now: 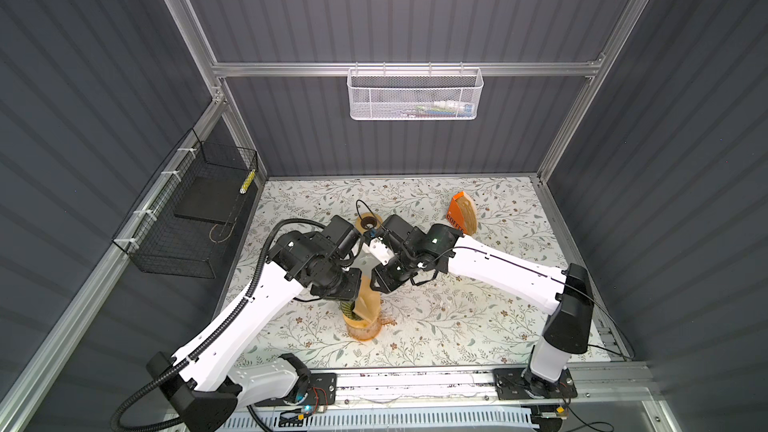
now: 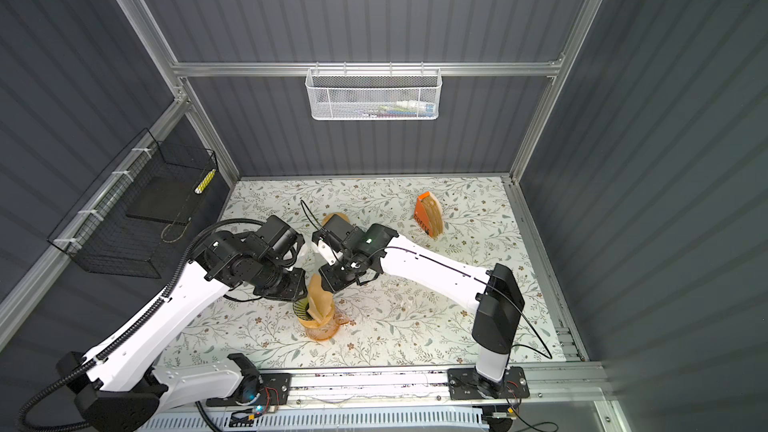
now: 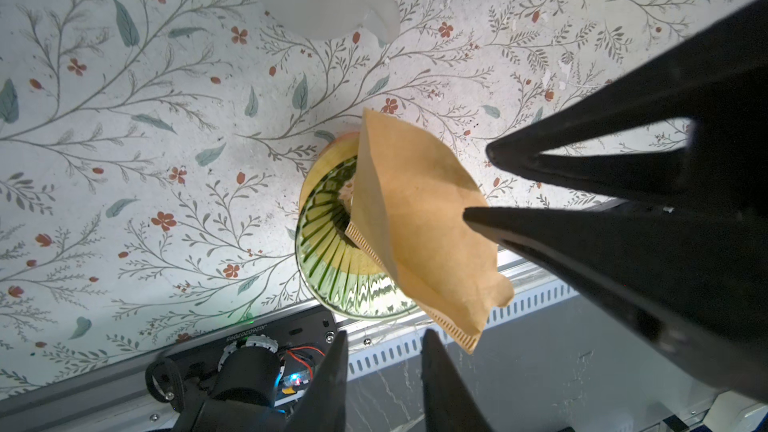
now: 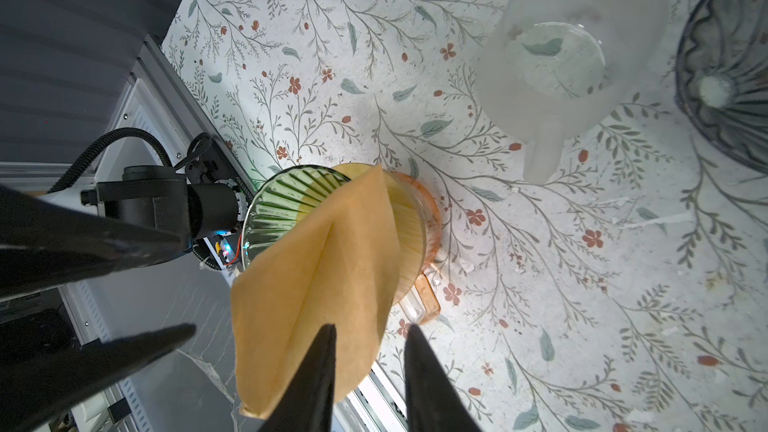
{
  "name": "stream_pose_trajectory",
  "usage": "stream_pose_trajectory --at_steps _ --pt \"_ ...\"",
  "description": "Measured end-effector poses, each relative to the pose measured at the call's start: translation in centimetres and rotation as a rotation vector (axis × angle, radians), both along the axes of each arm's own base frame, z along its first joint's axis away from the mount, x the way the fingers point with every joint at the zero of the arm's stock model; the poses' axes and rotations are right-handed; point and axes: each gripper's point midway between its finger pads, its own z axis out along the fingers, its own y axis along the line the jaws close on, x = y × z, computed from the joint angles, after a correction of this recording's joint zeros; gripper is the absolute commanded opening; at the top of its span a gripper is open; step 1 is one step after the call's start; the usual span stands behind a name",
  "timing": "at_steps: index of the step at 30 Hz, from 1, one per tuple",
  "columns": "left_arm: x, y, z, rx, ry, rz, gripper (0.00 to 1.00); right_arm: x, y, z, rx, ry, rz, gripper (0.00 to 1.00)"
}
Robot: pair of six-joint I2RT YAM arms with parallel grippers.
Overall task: Place the coffee filter in the dripper
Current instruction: 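Hold the filter with the right gripper while the left gripper presses it open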
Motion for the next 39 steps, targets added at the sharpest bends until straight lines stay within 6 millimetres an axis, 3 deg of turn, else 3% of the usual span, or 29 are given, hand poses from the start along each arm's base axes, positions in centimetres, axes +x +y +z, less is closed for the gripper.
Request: stream_pose_trajectory --at_steps 15,22,28,39 --pt "0.9 -0.3 -1.4 0.056 0.030 -0.013 0.30 0.2 -0.7 -1.1 -0.038 -0.010 -0.017 0.31" --pt "0.1 0.5 -2.7 0.089 0.060 -0.012 0.29 0.2 -0.6 -1.1 -0.036 -0.008 -0.012 0.31" --pt "-0.4 1.0 -2.6 0.084 0.044 -0.010 0.28 -0.2 -0.5 -0.9 -0.034 -0.005 0.003 0.31" --pt "-1.2 2.0 -3.5 0.102 0.050 -0.007 0.28 -0.7 0.6 -0.5 -0.027 -0.010 0.031 0.20"
